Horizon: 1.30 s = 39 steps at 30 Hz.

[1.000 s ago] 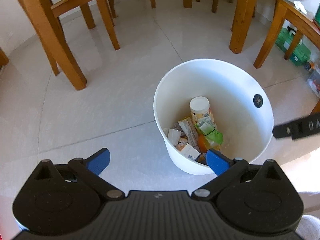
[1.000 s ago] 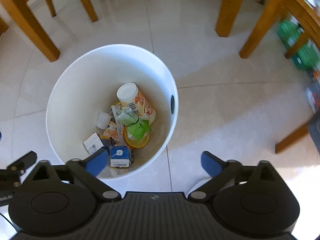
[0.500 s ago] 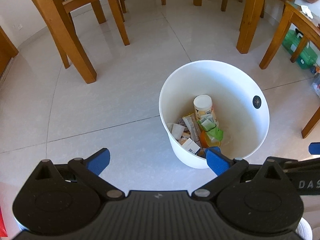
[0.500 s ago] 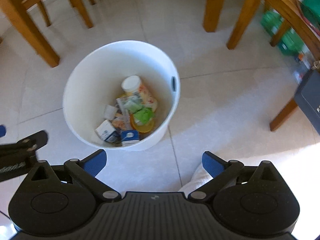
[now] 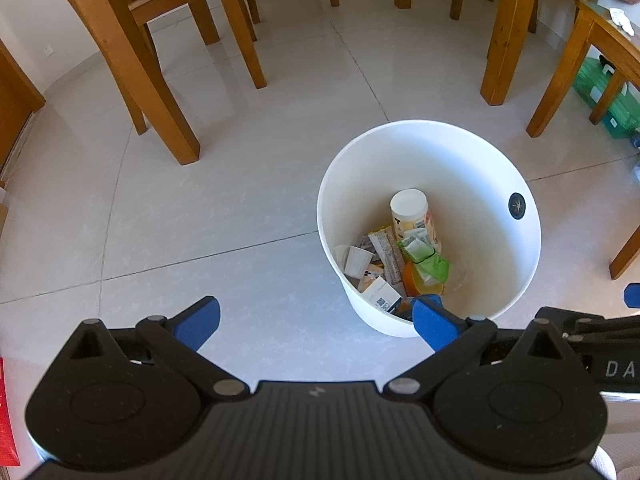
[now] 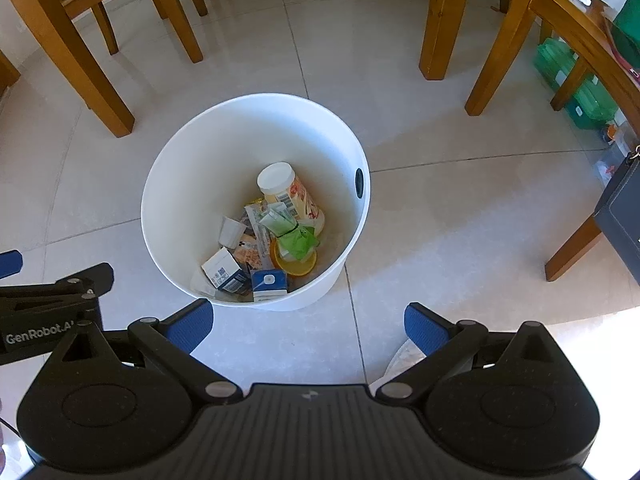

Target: Collect trash

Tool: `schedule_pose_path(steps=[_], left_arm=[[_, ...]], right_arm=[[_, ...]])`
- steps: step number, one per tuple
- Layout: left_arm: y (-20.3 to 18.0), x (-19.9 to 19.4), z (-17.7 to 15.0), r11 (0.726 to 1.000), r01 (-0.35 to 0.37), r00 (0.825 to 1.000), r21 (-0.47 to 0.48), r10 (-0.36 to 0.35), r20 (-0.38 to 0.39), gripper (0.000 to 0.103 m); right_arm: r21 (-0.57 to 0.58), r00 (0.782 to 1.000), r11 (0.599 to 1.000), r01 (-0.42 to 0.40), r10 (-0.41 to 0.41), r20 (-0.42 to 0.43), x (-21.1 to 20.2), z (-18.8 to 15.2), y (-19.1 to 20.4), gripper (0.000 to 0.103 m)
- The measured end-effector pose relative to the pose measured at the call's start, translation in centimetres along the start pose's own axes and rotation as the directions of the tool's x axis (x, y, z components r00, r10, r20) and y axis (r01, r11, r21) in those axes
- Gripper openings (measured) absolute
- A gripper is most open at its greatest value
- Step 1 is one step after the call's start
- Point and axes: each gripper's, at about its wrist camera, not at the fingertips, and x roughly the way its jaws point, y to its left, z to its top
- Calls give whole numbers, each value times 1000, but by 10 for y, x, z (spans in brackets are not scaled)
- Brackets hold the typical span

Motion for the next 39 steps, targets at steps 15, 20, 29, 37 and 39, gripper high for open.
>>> schedule_pose_path(steps=[15, 20, 29, 37, 39], left_arm=[[0, -2, 2, 1000, -1, 1000, -15, 1, 8, 102], [-3, -3, 4, 1000, -4, 1000, -10, 4, 14, 102], [-4, -3, 5, 1000, -7, 1000, -4, 7, 14, 102], [-4, -4, 6, 1000, -4, 1000, -7, 4, 18, 102], [-4, -4, 6, 1000, -3, 1000, -5, 3, 18, 102]], right_arm=[[20, 1000, 1000, -24, 24, 3, -2, 3, -5, 103], [19, 1000, 1000, -24, 24, 5, -2, 3, -6, 103], [20, 1000, 999, -29, 28, 6, -1, 6, -6, 103], [26, 999, 999, -32, 32, 8, -2, 6, -7, 103], [28, 999, 999, -34, 34, 8, -2, 6, -7, 103]])
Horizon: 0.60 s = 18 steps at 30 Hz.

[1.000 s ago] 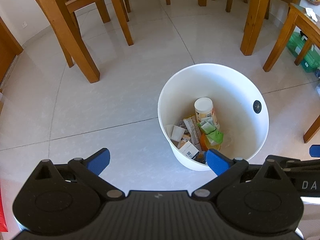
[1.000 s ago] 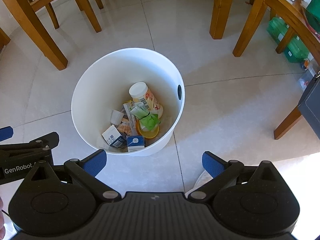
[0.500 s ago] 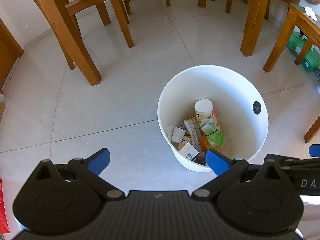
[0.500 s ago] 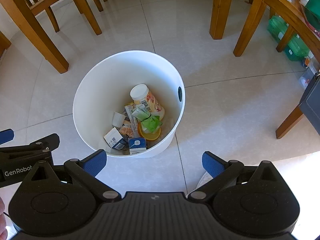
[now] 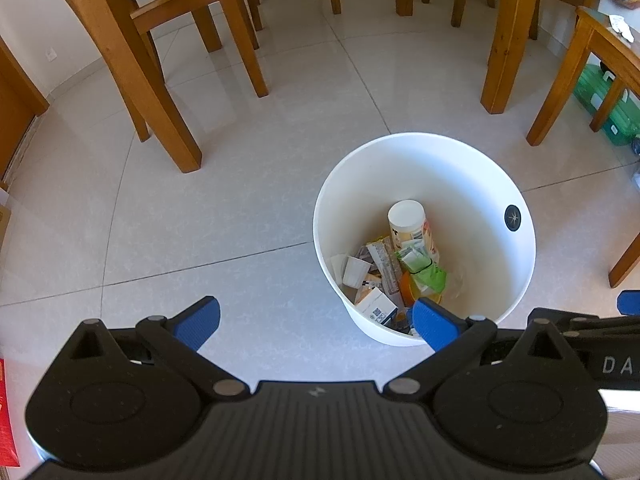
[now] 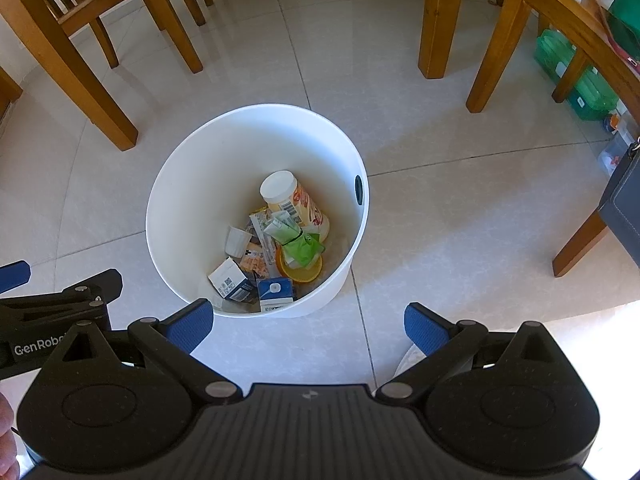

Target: Collect trash

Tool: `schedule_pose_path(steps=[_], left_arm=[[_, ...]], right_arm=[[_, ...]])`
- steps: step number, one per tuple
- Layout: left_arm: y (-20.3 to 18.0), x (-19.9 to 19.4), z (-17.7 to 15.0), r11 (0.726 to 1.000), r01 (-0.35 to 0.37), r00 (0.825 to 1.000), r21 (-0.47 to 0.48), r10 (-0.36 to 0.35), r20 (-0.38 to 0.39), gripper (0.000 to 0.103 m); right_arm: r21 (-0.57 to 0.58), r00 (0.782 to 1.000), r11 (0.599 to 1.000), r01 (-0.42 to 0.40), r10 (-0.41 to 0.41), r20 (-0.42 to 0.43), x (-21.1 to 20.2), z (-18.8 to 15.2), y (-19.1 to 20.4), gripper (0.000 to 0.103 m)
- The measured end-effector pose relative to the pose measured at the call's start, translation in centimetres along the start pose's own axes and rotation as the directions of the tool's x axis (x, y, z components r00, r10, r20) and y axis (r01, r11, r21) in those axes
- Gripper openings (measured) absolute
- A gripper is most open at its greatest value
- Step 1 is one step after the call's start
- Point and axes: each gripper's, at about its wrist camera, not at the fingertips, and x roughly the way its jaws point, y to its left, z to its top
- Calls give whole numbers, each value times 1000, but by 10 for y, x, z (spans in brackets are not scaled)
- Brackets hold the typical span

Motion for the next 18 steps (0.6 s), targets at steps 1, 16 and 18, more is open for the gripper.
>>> schedule_pose_path(steps=[1, 16, 18], left_arm=[[0, 0, 0, 1000, 1, 1000, 1, -1, -1, 102], [0, 1, 0, 1000, -3, 1000, -7, 3, 8, 102], [0, 1, 0, 1000, -3, 1000, -4, 3, 8, 102]], right_arm=[[1, 1000, 1000, -1, 1, 0, 0, 0, 0, 103], [5, 1000, 1000, -5, 5, -3, 0, 2, 1, 103], [6, 1000, 1000, -6, 6, -4, 0, 2, 1, 103]])
